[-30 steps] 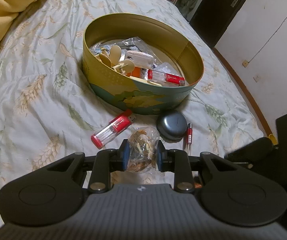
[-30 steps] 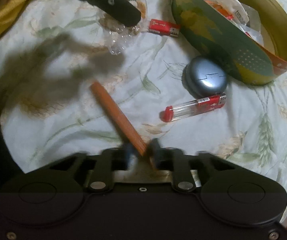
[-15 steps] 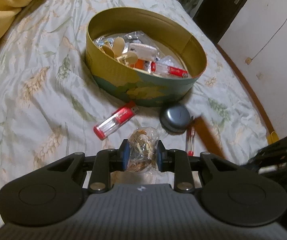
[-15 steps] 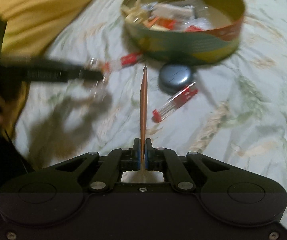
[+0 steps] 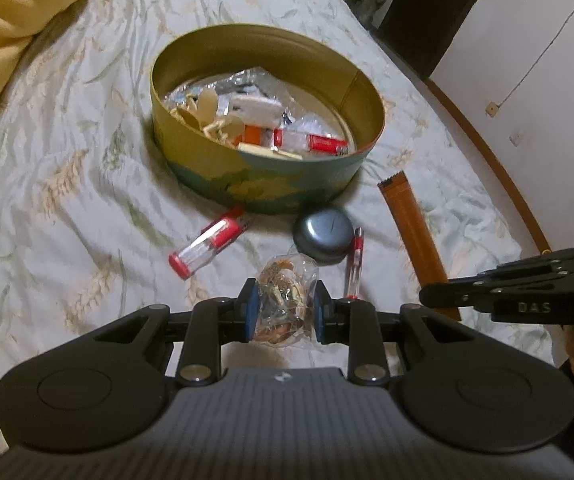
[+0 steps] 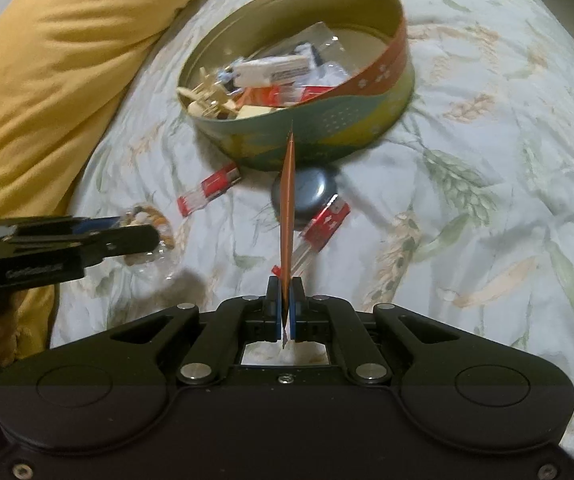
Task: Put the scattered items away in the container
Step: 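Carry the snack bag over the tin and open the left gripper while the right holds the coffee packet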
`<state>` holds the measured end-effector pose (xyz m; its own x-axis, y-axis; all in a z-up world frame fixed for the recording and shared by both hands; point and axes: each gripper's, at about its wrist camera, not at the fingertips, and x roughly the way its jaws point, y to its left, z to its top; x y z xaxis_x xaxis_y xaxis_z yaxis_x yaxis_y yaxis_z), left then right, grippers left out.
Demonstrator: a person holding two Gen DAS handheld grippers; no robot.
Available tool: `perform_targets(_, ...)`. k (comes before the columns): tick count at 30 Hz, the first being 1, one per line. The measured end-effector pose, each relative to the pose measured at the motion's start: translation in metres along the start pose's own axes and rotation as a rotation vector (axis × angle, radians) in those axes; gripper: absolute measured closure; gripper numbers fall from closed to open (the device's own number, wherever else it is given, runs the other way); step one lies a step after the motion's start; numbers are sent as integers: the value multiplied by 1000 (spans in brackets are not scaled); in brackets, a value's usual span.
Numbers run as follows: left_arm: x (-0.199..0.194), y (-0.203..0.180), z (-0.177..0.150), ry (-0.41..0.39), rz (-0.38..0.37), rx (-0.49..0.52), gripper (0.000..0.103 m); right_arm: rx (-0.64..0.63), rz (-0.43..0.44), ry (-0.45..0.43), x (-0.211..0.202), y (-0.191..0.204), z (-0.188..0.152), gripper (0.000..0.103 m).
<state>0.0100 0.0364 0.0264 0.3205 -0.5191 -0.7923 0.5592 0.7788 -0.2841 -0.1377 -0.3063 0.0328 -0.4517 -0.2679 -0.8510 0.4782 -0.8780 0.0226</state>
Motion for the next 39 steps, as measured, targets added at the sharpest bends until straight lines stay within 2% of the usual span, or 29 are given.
perform_targets(17, -7, -22, 64, -68, 47, 88, 73, 86, -1, 23, 0, -22, 6, 99)
perform_targets(26, 12, -24, 111, -76, 87, 121, 73, 98, 10, 27, 1, -27, 9, 99)
perform_targets(35, 37, -28, 141, -65, 115, 156, 72, 100, 36, 38, 4, -33, 15, 99)
perform_targets(37, 41, -28, 147, -76, 119, 167, 58, 105, 37, 43, 6, -35, 15, 99)
perform_targets(39, 42, -29, 151, -104, 148, 169, 15, 109, 36, 46, 7, -37, 16, 99)
